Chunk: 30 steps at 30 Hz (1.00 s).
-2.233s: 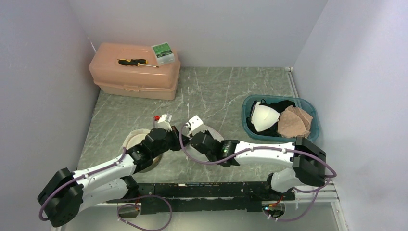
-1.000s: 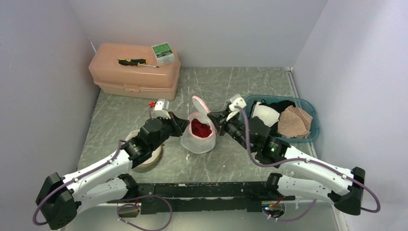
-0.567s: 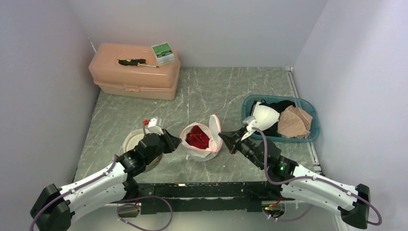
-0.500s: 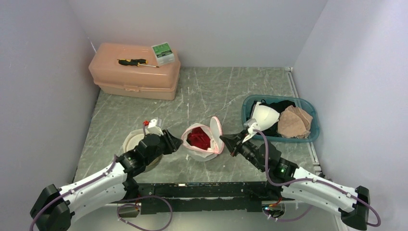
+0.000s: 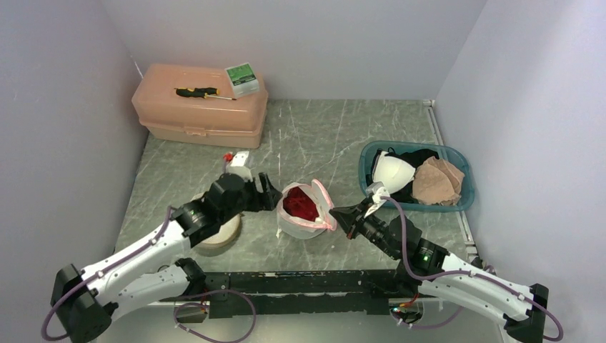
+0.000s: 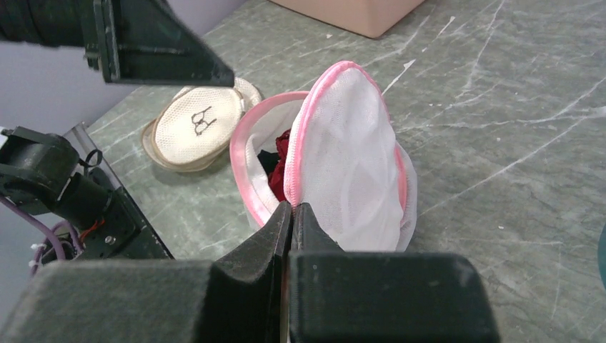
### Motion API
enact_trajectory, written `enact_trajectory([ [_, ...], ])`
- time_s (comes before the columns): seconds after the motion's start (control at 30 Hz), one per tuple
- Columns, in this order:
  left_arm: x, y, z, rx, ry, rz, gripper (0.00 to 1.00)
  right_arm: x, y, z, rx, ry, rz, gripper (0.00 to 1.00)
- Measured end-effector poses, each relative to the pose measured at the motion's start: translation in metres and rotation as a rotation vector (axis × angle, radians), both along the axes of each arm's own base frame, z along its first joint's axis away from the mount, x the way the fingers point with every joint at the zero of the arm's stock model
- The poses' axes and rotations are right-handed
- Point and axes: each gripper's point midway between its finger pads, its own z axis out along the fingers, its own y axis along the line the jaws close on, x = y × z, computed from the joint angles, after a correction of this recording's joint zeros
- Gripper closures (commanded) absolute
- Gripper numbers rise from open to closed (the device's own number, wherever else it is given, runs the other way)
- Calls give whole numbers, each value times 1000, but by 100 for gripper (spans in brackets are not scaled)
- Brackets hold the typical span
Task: Unzip the laundry bag and remove the bra
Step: Open the laundry bag at the center of the board.
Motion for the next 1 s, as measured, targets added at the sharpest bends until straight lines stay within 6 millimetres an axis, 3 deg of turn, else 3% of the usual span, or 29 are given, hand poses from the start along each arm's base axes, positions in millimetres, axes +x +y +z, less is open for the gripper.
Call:
enact_trajectory([
  [0.17, 24, -22, 14, 174, -24, -107, 18, -3, 1, -2, -8, 6, 19, 100],
  [0.27, 31, -33, 0, 272, 21, -173, 20, -4, 2, -4, -15, 10, 27, 100],
  [0.4, 30, -33, -29, 373, 103, -231, 29, -6, 2, -6, -22, 14, 34, 100],
  [0.5, 28, -30, -44, 411, 159, -253, 43, -7, 1, -8, -27, 18, 34, 100],
  [0.57, 26, -29, -48, 418, 176, -266, 63, -7, -2, -7, -23, 18, 26, 100],
  [0.7, 24, -35, -47, 392, 179, -298, 94, -2, -17, -2, 23, 38, -50, 100],
  [0.83, 23, -42, -41, 353, 162, -323, 97, 1, -35, 3, 105, 79, -144, 49],
  [0.9, 22, -44, -36, 333, 144, -328, 97, 2, -41, 3, 140, 99, -170, 38],
  [1.0, 19, -41, -31, 306, 115, -320, 97, 3, -45, -2, 148, 130, -202, 33],
])
